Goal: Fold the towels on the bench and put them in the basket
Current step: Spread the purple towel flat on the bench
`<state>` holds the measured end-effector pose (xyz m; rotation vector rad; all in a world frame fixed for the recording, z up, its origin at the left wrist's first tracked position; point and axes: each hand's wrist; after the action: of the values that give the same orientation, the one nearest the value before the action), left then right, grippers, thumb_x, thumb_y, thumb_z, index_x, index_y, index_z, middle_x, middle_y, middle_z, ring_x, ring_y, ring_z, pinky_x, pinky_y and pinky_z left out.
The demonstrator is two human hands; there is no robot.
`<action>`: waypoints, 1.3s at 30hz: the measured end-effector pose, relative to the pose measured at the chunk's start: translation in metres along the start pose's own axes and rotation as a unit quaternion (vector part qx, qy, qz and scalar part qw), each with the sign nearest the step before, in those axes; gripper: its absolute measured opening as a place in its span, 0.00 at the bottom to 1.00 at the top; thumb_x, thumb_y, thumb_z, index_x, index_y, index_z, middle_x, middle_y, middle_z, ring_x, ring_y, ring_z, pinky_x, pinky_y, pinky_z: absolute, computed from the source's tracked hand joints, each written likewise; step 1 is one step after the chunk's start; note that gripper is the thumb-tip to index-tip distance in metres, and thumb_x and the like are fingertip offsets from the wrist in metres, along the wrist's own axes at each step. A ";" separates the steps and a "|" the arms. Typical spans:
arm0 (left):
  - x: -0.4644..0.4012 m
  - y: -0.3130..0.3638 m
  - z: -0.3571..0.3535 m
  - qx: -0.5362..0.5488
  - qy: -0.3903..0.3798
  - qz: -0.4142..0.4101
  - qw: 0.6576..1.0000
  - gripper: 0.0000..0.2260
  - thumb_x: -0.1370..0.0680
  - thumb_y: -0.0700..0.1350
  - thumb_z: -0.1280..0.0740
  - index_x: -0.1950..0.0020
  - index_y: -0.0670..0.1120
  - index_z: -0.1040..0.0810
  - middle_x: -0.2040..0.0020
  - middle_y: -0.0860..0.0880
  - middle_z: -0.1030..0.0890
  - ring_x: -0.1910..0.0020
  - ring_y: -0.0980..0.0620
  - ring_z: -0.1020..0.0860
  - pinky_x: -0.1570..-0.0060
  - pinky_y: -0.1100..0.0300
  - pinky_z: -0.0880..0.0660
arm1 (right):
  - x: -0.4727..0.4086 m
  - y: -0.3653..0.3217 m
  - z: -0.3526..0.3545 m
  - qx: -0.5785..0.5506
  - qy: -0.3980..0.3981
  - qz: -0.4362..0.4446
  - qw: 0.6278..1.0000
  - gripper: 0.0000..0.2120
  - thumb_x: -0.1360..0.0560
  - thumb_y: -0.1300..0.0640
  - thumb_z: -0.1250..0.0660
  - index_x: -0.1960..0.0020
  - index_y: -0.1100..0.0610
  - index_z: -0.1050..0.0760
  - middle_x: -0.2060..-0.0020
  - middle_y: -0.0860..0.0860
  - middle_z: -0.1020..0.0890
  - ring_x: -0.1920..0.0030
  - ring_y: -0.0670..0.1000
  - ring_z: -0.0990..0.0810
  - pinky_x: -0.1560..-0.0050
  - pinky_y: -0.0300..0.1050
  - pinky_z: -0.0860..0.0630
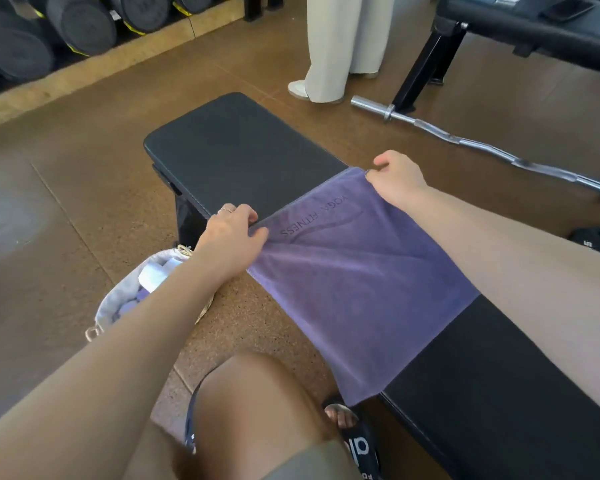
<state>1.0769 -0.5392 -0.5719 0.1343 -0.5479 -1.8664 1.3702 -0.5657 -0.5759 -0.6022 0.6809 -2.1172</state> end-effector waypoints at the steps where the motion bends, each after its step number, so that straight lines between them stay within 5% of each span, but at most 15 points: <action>1: -0.001 -0.002 -0.001 -0.010 0.007 -0.004 1.000 0.14 0.21 0.49 0.35 0.38 0.45 0.24 0.42 0.43 0.25 0.39 0.40 0.27 0.37 0.50 0.30 | -0.006 -0.004 -0.001 0.002 -0.007 -0.013 1.000 0.21 0.20 0.55 0.37 0.28 0.56 0.29 0.32 0.53 0.24 0.33 0.55 0.25 0.40 0.43 0.30; 6: -0.005 -0.009 0.001 -0.044 -0.005 -0.012 0.999 0.08 0.22 0.47 0.34 0.45 0.45 0.27 0.47 0.44 0.25 0.46 0.41 0.26 0.46 0.49 0.27 | -0.021 -0.014 -0.002 0.014 -0.022 -0.035 0.999 0.20 0.23 0.64 0.35 0.32 0.67 0.26 0.33 0.63 0.24 0.32 0.63 0.26 0.31 0.58 0.28; 11: -0.011 -0.016 0.003 -0.019 -0.013 -0.021 1.000 0.04 0.22 0.45 0.34 0.50 0.46 0.26 0.49 0.44 0.22 0.49 0.44 0.25 0.53 0.56 0.32 | -0.027 -0.014 -0.003 0.007 -0.003 0.000 1.000 0.17 0.23 0.64 0.36 0.36 0.56 0.20 0.37 0.53 0.20 0.35 0.55 0.23 0.41 0.41 0.28; 21: -0.015 -0.018 0.008 -0.008 -0.012 -0.032 0.999 0.03 0.22 0.43 0.33 0.54 0.46 0.26 0.54 0.47 0.21 0.53 0.48 0.26 0.56 0.58 0.36 | -0.038 -0.006 -0.012 -0.014 -0.007 0.034 0.999 0.07 0.21 0.58 0.39 0.44 0.55 0.27 0.56 0.47 0.25 0.52 0.49 0.27 0.59 0.41 0.32; 26: -0.012 -0.017 0.012 0.010 -0.006 -0.036 0.999 0.03 0.23 0.43 0.32 0.55 0.46 0.25 0.59 0.52 0.23 0.55 0.50 0.26 0.60 0.59 0.35 | -0.039 -0.013 -0.003 -0.017 -0.063 0.034 0.997 0.08 0.23 0.58 0.38 0.48 0.61 0.25 0.56 0.49 0.24 0.53 0.51 0.28 0.56 0.45 0.32; 30: -0.012 -0.017 0.011 0.008 -0.006 -0.040 0.999 0.03 0.23 0.43 0.33 0.56 0.47 0.25 0.60 0.53 0.23 0.55 0.50 0.26 0.60 0.59 0.35 | -0.043 -0.019 0.003 -0.031 -0.121 -0.001 0.992 0.04 0.24 0.58 0.35 0.53 0.52 0.21 0.51 0.50 0.20 0.52 0.51 0.24 0.55 0.45 0.29; 39: -0.016 -0.021 0.012 0.017 -0.010 -0.039 0.999 0.03 0.23 0.43 0.32 0.55 0.46 0.24 0.59 0.51 0.22 0.56 0.51 0.26 0.64 0.68 0.35 | -0.043 -0.006 -0.013 -0.148 -0.081 -0.009 0.986 0.05 0.23 0.56 0.31 0.49 0.54 0.18 0.52 0.50 0.18 0.53 0.50 0.21 0.53 0.43 0.25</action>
<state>1.0601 -0.5158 -0.5734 0.1619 -0.5947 -1.9366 1.3829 -0.5242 -0.5900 -0.9338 0.9084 -1.9711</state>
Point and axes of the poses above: each hand's wrist, its own x-axis away from the middle knuckle, its own z-axis out of the back of the hand, y = z × x
